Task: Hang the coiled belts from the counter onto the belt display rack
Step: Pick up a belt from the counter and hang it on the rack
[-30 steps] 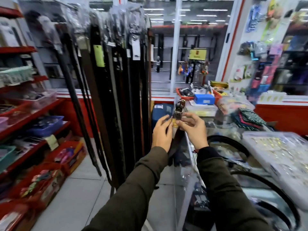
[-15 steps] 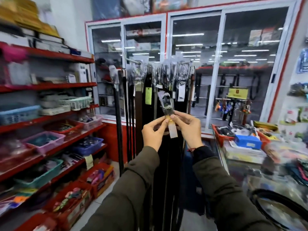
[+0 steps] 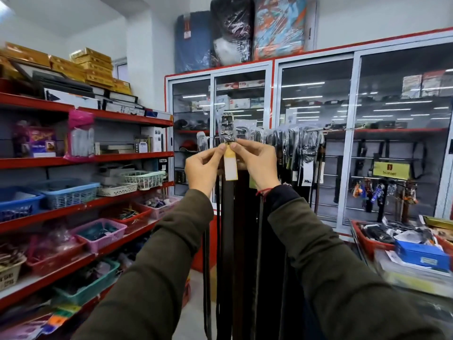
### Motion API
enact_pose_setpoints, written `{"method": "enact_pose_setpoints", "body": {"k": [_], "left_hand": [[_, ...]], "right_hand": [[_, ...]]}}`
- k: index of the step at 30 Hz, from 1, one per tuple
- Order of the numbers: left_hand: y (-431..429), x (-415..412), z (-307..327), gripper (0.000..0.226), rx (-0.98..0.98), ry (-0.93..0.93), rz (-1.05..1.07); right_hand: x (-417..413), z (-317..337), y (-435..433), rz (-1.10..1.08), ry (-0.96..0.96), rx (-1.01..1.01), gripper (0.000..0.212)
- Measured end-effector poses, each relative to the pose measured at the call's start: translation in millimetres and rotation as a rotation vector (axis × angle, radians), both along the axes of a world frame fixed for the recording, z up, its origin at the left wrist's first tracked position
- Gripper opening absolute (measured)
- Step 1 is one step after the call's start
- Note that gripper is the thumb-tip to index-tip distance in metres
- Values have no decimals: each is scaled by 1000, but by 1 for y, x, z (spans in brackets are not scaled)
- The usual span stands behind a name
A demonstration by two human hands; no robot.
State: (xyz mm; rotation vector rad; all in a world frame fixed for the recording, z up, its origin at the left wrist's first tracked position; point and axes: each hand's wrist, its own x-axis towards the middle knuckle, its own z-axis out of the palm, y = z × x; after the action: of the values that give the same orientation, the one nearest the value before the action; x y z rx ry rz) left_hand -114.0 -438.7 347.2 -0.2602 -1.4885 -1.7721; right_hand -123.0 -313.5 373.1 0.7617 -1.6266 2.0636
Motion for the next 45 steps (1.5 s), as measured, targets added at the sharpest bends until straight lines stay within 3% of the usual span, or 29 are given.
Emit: {"method": "enact_pose_setpoints", "body": {"k": [14,22,28,34,39,45], "left_hand": [[-16,-26,16,32,18,-234,-215],[3,-67,3,29,-156,-294,-104],[34,-28,-36,53,-351,-111,142],[71,9,-98,52,-634,2,300],[116,49,-153,49,-848,17,271],[178,96,-225,49,-962,-26,157]], "right_hand": [[-21,7,-16,-121,-156,52,20],[-53,-6,-7,-381,-152,301,34],[-13,-50,21,-531,62,362,38],[22,-118,70,-831,179,579,49],[68,-182,118,-1006,87,741,53],[133,-257,185,-1146,-126,858,55]]}}
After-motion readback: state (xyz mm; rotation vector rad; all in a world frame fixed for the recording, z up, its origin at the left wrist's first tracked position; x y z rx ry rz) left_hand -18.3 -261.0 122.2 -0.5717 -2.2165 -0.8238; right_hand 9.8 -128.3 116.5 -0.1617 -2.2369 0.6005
